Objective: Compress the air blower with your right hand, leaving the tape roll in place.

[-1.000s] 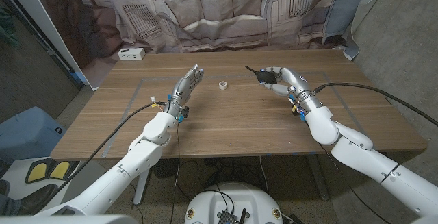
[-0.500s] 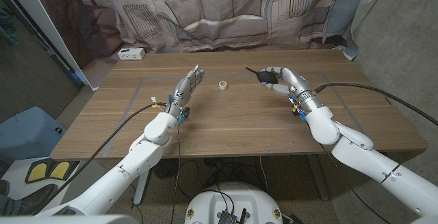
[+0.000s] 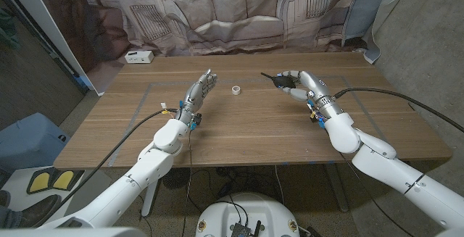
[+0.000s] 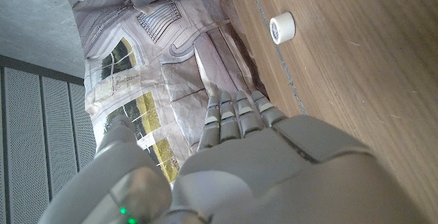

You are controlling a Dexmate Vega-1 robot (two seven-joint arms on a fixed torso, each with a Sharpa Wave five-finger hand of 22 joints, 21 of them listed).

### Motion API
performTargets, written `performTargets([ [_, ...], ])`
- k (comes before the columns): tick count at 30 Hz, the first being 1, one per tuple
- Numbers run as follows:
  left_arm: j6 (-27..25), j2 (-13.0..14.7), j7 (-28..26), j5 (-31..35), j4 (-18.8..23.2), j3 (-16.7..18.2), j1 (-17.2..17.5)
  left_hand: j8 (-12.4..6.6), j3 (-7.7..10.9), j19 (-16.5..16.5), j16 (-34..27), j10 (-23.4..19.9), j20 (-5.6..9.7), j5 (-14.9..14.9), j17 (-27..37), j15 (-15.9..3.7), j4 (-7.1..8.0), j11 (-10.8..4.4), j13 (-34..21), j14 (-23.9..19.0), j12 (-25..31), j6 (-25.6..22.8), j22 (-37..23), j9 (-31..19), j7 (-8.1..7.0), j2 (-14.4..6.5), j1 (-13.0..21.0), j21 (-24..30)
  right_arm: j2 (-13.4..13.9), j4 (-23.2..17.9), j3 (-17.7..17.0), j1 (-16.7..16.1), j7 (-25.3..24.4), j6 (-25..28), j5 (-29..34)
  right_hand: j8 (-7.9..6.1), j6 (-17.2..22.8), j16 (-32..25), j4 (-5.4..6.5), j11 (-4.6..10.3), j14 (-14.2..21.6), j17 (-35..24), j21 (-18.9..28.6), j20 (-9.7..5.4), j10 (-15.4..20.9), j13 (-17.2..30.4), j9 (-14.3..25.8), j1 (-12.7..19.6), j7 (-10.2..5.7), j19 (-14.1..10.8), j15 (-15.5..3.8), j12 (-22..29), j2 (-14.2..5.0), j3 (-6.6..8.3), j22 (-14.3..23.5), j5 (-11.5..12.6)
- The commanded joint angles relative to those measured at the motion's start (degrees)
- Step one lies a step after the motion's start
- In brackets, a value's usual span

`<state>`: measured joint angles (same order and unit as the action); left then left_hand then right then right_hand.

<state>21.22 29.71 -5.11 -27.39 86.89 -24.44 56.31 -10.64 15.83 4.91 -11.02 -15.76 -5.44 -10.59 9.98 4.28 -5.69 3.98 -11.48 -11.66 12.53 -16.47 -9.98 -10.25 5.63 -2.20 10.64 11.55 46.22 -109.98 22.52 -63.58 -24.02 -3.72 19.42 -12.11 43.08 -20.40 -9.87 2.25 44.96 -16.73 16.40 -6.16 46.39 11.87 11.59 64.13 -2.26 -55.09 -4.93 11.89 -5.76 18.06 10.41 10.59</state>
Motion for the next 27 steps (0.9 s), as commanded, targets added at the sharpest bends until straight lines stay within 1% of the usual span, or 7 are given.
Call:
performTargets([
  [1,0.2,-0.1,0.0,-0.1,-0.2,-0.1,0.0,-0.37,0.17,0.4,0.2,-0.3,-0.22,0.0,0.3,0.11,-0.33,0.22,-0.2,-0.5,0.0,-0.7,-0.3,-0.3,-0.06,-0.5,0.3,-0.2,-0.5,0.6,-0.2,-0.1,-0.7,-1.0,-0.1,-0.72,1.1,-0.4,0.02,0.05,1.3,0.0,0.6,-0.36,0.9,0.1,0.3,1.3,0.19,-0.6,-3.73,0.4,-0.42,0.66,0.1,0.3],
  [4,0.1,-0.2,0.1,-0.2,-0.2,-0.1,0.0,-0.37,0.17,0.4,0.2,-0.3,-0.25,0.0,0.3,0.07,-0.34,0.16,-0.2,-0.5,0.0,-0.7,-0.3,-0.3,-0.11,-0.5,0.2,-0.2,-0.6,0.7,-0.2,-0.1,-0.7,-1.1,-0.2,-0.82,1.4,-0.4,0.15,0.01,1.7,0.1,0.7,-0.51,1.1,0.1,0.3,1.5,0.12,-0.8,-3.93,0.5,-0.79,0.87,0.1,0.4],
  [8,0.2,-0.3,0.3,-0.3,-0.5,-0.2,-0.1,-0.37,0.18,0.4,0.2,-0.3,-0.27,0.0,0.3,0.12,-0.36,0.19,-0.2,-0.5,0.0,-0.7,-0.3,-0.3,-0.06,-0.5,0.2,-0.2,-0.7,1.0,-0.3,0.0,-0.7,-1.5,-0.5,-0.96,1.9,-0.6,0.29,0.32,2.4,0.1,0.9,-0.58,1.7,0.1,0.3,1.7,-0.10,-1.3,-4.09,0.6,-1.10,1.01,0.2,0.4],
  [12,0.3,-0.5,0.4,-0.3,-0.8,-0.3,-0.4,-0.36,0.18,0.4,0.2,-0.3,-0.28,0.0,0.3,0.18,-0.37,0.18,-0.2,-0.5,0.0,-0.7,-0.3,-0.3,-0.03,-0.5,0.2,-0.3,-1.0,1.2,-0.3,0.0,-1.1,-1.7,-0.5,-1.17,2.7,-0.7,0.52,0.26,3.5,0.3,1.2,-0.75,2.8,0.1,0.3,1.9,0.02,-2.0,-4.38,0.9,-1.55,1.24,0.2,0.4],
  [18,0.1,-0.4,0.5,-0.1,-0.8,-0.4,-0.6,-0.36,0.18,0.3,0.2,-0.3,-0.27,0.0,0.3,0.13,-0.39,0.07,-0.2,-0.5,-0.1,-0.7,-0.3,-0.3,-0.03,-0.5,0.2,-0.3,-1.1,1.4,-0.4,0.0,-1.1,-2.0,-0.9,-1.39,3.5,-0.7,0.74,0.24,4.3,0.6,1.5,-0.92,3.3,0.1,0.3,2.0,0.00,-2.5,-4.49,1.0,-2.06,1.53,0.2,0.5],
  [27,0.3,-0.5,0.3,0.0,-0.8,-0.4,-0.6,-0.37,0.19,0.4,0.2,-0.3,-0.25,0.0,0.3,0.11,-0.42,0.22,-0.2,-0.5,-0.1,-0.7,-0.3,-0.3,0.01,-0.6,0.2,-0.3,-1.5,2.0,-0.5,0.2,-1.4,-2.8,-1.2,-1.46,4.1,-0.5,0.58,-0.20,5.0,0.8,1.8,-1.09,4.1,0.0,0.3,3.0,0.00,-2.9,-4.65,1.0,-3.04,2.32,0.3,0.6],
])
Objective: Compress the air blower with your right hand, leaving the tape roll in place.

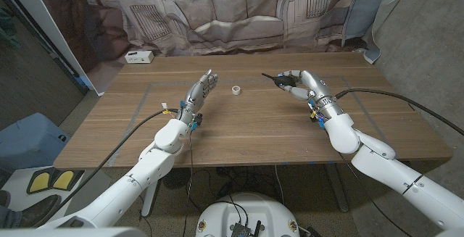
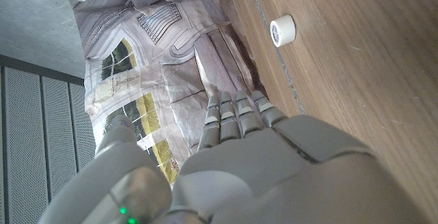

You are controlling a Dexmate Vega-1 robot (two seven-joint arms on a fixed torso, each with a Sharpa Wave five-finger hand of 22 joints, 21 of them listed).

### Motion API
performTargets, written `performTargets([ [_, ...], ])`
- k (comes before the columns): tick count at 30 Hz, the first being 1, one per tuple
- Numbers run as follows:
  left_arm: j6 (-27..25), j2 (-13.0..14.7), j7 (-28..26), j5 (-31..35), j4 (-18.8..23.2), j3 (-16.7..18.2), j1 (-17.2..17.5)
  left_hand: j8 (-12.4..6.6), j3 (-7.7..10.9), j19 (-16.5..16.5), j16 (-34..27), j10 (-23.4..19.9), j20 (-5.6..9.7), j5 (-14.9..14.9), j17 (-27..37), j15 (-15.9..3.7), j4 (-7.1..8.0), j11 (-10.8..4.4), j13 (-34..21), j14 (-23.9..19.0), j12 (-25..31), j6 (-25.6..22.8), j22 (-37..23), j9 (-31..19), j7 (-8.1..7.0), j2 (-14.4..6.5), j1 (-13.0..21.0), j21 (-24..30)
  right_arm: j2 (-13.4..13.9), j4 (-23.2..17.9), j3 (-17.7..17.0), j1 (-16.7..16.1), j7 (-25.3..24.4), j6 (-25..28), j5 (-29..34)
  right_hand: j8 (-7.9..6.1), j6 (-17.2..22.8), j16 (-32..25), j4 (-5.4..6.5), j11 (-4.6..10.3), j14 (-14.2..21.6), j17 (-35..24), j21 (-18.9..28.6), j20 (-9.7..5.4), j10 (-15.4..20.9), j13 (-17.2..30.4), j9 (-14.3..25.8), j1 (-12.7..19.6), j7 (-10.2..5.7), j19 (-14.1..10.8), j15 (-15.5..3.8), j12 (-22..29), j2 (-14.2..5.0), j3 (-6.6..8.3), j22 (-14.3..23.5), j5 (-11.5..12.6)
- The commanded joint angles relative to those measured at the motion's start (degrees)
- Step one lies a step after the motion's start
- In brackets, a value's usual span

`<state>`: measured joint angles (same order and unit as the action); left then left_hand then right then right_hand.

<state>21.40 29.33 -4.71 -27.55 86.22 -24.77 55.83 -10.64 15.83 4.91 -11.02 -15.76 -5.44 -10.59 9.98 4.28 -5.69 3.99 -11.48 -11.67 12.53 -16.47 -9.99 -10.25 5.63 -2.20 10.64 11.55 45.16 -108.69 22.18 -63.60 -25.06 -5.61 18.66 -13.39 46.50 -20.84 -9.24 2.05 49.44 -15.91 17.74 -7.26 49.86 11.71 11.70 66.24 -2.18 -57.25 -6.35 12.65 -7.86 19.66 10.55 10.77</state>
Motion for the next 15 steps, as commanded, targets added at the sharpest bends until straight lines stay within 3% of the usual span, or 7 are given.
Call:
performTargets([
  [1,0.2,-0.1,-0.1,0.1,-0.1,0.0,-0.1,-0.39,0.19,0.4,0.2,-0.3,-0.25,0.0,0.3,0.12,-0.43,0.19,-0.2,-0.5,-0.1,-0.8,-0.3,-0.3,-0.02,-0.6,0.2,-0.3,-0.5,0.8,-0.2,0.1,-0.5,-1.0,-0.4,-0.20,0.7,-0.1,-0.15,0.03,0.6,-0.1,0.6,-0.02,0.6,0.2,0.2,1.1,-0.14,-0.9,-3.39,0.2,-1.05,0.85,0.2,0.5],
  [5,0.2,0.0,0.0,0.2,-0.1,0.0,-0.2,-0.37,0.19,0.4,0.2,-0.3,-0.20,0.0,0.3,0.09,-0.44,0.24,-0.2,-0.5,-0.1,-0.7,-0.3,-0.3,0.00,-0.6,0.2,-0.2,-0.7,0.9,-0.3,0.0,-0.8,-1.3,-0.5,-0.29,1.3,-0.6,-0.73,0.19,1.5,-0.4,0.9,-0.23,1.3,0.2,0.2,2.7,-0.14,-1.3,-3.74,0.3,-1.30,1.36,0.2,0.6],
  [15,0.5,-0.4,0.2,-0.3,-0.7,0.0,-0.2,-0.39,0.18,0.4,0.2,-0.3,-0.29,0.0,0.3,0.12,-0.48,0.10,-0.2,-0.5,-0.1,-0.8,-0.3,-0.3,-0.03,-0.6,0.2,-0.3,-1.1,1.3,-0.4,-0.2,-1.0,-2.3,-1.4,-0.66,3.2,-1.9,-0.31,0.48,5.2,-0.7,2.5,-0.74,3.9,0.2,0.2,3.8,-0.12,-4.1,-4.51,0.8,-1.41,1.57,0.4,0.5],
])
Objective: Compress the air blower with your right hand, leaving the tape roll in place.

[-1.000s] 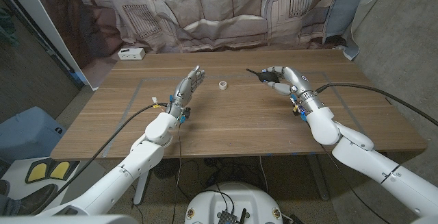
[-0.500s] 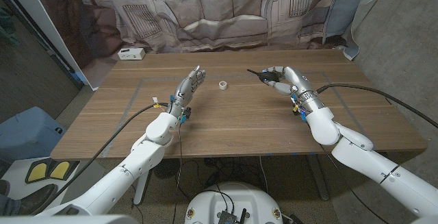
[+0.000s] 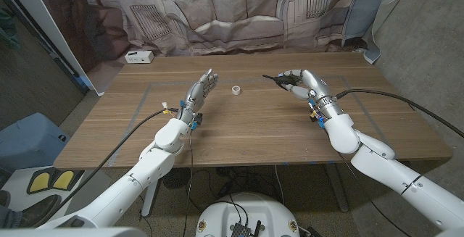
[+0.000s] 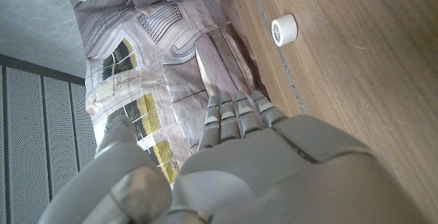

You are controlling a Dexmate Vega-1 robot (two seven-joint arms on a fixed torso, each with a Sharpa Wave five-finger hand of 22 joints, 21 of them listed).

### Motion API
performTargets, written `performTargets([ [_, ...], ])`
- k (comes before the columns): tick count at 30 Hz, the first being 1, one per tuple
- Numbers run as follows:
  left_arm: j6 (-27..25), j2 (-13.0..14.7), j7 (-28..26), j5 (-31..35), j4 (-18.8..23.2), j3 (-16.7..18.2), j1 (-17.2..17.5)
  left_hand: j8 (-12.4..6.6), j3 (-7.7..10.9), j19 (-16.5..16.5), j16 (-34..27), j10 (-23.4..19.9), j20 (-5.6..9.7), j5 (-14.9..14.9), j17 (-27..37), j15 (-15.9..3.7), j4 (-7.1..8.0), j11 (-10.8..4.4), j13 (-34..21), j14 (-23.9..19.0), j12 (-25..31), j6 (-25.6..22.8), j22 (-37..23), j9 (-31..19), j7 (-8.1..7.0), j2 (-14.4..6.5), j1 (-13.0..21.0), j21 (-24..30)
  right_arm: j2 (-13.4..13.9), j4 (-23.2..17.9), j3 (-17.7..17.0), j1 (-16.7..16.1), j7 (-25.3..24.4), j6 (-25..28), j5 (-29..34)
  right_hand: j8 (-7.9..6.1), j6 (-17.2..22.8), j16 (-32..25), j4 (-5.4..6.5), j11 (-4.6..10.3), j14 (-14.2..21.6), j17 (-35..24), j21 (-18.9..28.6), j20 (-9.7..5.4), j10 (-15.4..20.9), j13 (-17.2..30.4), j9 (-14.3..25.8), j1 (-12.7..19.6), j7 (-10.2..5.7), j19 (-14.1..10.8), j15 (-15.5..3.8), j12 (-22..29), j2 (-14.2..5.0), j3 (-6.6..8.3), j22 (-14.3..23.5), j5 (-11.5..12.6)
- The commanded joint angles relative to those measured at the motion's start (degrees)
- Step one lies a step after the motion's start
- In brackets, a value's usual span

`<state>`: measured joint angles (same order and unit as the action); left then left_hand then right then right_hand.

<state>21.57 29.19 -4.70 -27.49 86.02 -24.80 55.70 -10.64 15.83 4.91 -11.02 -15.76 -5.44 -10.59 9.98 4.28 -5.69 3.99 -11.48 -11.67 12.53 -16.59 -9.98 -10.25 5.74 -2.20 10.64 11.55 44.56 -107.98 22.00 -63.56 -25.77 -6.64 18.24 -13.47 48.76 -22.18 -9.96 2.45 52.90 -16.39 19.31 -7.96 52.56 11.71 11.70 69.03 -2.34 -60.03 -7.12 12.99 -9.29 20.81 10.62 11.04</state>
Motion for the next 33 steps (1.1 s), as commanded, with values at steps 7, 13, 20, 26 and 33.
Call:
performTargets([
  [7,0.3,-0.3,0.7,-0.3,-0.8,-0.2,-0.4,-0.43,0.18,0.3,0.2,-0.3,-0.33,0.0,0.3,0.13,-0.50,0.07,-0.2,-0.5,-0.1,-0.8,-0.3,-0.3,-0.08,-0.6,0.1,-0.3,-0.5,0.7,-0.5,-0.5,-0.2,-2.1,-1.4,-1.00,2.5,-1.0,0.54,0.00,3.6,-0.1,1.7,-0.33,2.8,0.2,0.3,1.4,0.16,-2.3,-4.62,0.7,0.04,0.49,0.4,0.2],
  [13,0.2,-0.3,0.9,-0.5,-1.0,-0.3,-0.6,-0.47,0.18,0.3,0.2,-0.4,-0.33,0.0,0.3,0.12,-0.51,0.11,-0.2,-0.5,0.0,-0.9,-0.3,-0.3,-0.11,-0.6,0.1,-0.3,-0.7,0.6,-0.7,-0.8,-0.4,-1.9,-1.3,-0.98,2.7,-0.9,0.55,-0.13,3.8,0.0,1.9,-0.40,3.1,0.1,0.3,1.7,0.21,-2.4,-4.51,0.6,-0.04,0.64,0.4,0.2],
  [20,0.3,-0.5,1.2,-0.8,-1.5,-0.3,-0.6,-0.46,0.18,0.3,0.2,-0.4,-0.35,0.0,0.3,0.10,-0.52,0.12,-0.2,-0.5,0.0,-1.0,-0.3,-0.3,-0.18,-0.6,0.1,-0.3,-0.7,0.3,-0.6,-0.6,0.0,-1.2,-1.2,-0.36,1.7,-0.1,0.79,-0.28,2.4,-0.1,1.9,-0.27,1.7,0.2,0.4,1.8,0.39,-1.3,-3.92,-0.3,0.12,0.45,0.5,0.1],
  [26,0.4,-0.6,1.2,-0.9,-1.7,-0.3,-0.7,-0.46,0.18,0.3,0.2,-0.4,-0.36,0.0,0.3,0.14,-0.54,0.03,-0.2,-0.5,-0.1,-1.0,-0.3,-0.3,-0.10,-0.6,0.1,-0.3,-0.5,0.2,-0.5,-0.3,0.9,-0.8,-1.3,0.31,0.5,0.6,1.15,-0.60,0.9,-0.2,1.8,-0.08,0.2,0.2,0.4,1.3,0.43,-0.2,-3.71,-1.1,0.51,-0.05,0.4,0.1],
  [33,0.7,-0.7,1.3,-0.7,-2.0,-0.3,-1.0,-0.44,0.18,0.3,0.2,-0.4,-0.36,0.0,0.3,0.14,-0.56,0.22,-0.2,-0.5,-0.1,-1.0,-0.3,-0.3,-0.12,-0.6,0.1,-0.3,-0.3,0.4,-0.5,-0.2,1.0,-1.0,-1.3,0.78,-0.3,1.2,1.69,-0.82,-0.3,-0.4,1.6,0.40,-0.7,0.2,0.4,0.4,0.56,1.0,-2.81,-1.5,0.78,-0.64,0.4,0.2],
])
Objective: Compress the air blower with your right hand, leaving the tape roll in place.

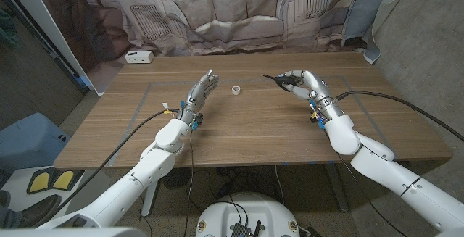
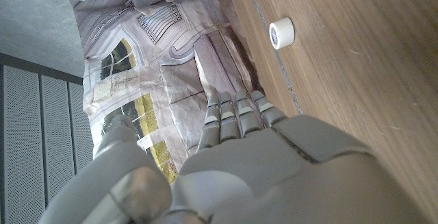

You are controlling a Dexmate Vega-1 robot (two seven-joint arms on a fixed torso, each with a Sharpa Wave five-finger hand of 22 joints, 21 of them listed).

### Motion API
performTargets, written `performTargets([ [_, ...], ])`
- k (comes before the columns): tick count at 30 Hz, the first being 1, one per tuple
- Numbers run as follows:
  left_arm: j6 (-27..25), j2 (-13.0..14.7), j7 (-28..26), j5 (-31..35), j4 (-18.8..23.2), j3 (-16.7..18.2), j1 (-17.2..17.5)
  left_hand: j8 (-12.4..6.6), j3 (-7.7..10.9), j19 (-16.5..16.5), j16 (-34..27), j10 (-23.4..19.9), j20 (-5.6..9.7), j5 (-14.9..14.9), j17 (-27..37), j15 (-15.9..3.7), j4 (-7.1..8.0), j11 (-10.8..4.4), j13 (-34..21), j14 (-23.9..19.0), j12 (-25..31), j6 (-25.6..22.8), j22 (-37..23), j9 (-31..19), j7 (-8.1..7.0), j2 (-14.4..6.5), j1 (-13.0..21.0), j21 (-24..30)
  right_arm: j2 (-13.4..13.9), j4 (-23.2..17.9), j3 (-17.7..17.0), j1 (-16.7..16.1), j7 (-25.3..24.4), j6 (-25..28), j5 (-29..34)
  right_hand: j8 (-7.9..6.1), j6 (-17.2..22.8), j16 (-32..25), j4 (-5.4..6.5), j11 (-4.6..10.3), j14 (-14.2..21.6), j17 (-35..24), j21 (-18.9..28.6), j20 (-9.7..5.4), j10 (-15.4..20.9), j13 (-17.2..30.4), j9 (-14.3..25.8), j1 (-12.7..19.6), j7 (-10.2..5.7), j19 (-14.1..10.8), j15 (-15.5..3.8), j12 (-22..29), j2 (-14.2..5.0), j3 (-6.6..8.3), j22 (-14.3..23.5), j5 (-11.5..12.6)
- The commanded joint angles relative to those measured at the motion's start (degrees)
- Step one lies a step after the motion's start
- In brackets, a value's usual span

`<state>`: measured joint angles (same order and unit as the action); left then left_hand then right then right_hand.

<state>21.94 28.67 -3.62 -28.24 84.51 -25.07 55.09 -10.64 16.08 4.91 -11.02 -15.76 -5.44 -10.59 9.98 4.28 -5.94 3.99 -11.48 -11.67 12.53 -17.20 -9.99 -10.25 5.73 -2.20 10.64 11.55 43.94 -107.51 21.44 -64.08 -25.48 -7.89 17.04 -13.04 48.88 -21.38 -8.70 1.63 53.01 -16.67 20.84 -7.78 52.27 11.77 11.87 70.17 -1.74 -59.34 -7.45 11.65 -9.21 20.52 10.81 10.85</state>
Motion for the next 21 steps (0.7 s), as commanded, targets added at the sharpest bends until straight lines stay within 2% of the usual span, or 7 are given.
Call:
performTargets([
  [1,0.4,-0.2,0.3,0.1,-0.5,-0.1,-0.5,-0.43,-0.07,0.3,0.2,-0.4,-0.29,0.0,0.3,0.09,-0.30,0.21,-0.2,-0.6,-0.1,-0.4,-0.3,-0.3,-0.13,-0.6,0.0,-0.3,0.4,-0.1,0.0,0.3,0.8,0.4,-0.1,0.39,-0.4,0.5,0.65,-0.11,-0.5,0.0,0.1,0.26,-0.5,0.2,0.2,-1.2,-0.01,0.5,-2.56,-0.2,0.88,-0.55,0.2,0.3],
  [7,0.1,-0.2,0.5,0.1,-0.7,-0.2,-0.8,-0.43,-0.07,0.3,0.2,-0.4,-0.36,0.0,0.3,0.11,-0.32,0.16,-0.2,-0.6,-0.1,-0.4,-0.3,-0.3,-0.03,-0.6,0.0,-0.3,1.2,-0.8,-0.1,0.4,3.3,1.6,-1.7,1.00,-1.8,1.7,0.70,-0.13,-2.2,0.2,-0.3,0.52,-1.9,0.2,0.2,-2.0,0.16,2.0,-1.80,-0.6,1.25,-0.82,0.0,0.4],
  [21,-0.2,0.0,0.0,0.1,-0.3,0.0,-0.7,-0.41,-0.07,0.3,0.2,-0.4,-0.41,0.0,0.3,0.13,-0.35,0.19,-0.2,-0.5,-0.1,-0.4,-0.3,-0.3,-0.06,-0.6,0.0,-0.3,1.3,0.0,0.4,1.1,3.7,0.6,-2.2,1.45,-3.1,2.2,0.73,-0.14,-4.0,-0.3,-0.6,0.94,-3.6,0.2,0.1,-2.8,0.50,3.3,-1.38,-0.9,1.77,-1.67,-0.1,0.3],
])
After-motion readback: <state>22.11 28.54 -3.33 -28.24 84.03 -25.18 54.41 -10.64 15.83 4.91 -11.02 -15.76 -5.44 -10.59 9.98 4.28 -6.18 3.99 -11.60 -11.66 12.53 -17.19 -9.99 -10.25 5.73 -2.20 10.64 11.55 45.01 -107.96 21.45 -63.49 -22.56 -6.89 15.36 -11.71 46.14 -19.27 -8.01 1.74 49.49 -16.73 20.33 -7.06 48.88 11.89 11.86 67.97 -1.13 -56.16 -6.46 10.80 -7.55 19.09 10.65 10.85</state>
